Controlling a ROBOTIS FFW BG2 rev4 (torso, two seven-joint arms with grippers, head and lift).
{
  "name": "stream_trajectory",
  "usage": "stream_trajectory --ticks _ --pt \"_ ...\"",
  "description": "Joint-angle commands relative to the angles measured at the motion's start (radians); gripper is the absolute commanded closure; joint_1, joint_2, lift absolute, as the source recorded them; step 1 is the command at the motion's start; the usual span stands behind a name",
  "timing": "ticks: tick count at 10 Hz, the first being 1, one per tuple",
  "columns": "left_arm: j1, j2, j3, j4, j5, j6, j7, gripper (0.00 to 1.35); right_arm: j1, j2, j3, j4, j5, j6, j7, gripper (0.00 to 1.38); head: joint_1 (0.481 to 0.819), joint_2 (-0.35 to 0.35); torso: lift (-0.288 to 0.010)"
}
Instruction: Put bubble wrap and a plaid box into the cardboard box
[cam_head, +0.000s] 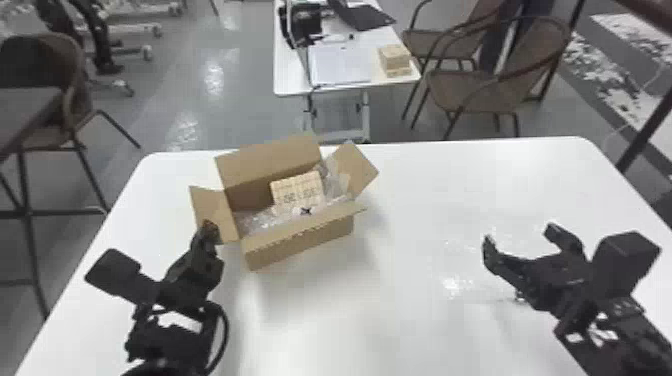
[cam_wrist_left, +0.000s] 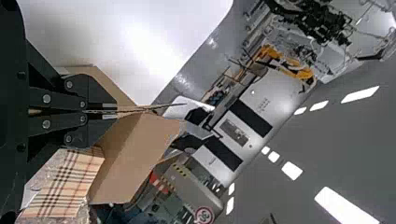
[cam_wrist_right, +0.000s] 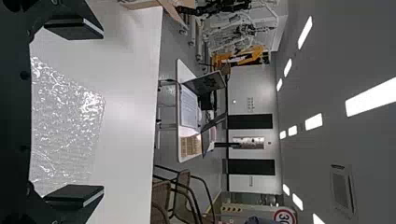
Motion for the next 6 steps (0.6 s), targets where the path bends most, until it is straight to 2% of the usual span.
stream_trajectory --ticks 1,3,6 --pt "0.013 -0.003 -0.007 0.019 -0.014 -0.117 0.039 1.22 0.002 0.000 0.000 0.003 0.002 -0.001 0.001 0.13 0.695 0.086 -0.103" --pt "0.015 -0.003 -0.038 0.076 -0.061 -0.335 0.113 1.22 0.003 0.000 -0.002 0.009 -0.001 -0.009 0.001 0.13 0.695 0.126 -0.103" --pt "0.023 -0.003 -0.070 0.125 -0.070 -0.542 0.210 1.22 0.003 0.000 -0.002 0.012 -0.004 -0.009 0.001 0.13 0.695 0.170 -0.103"
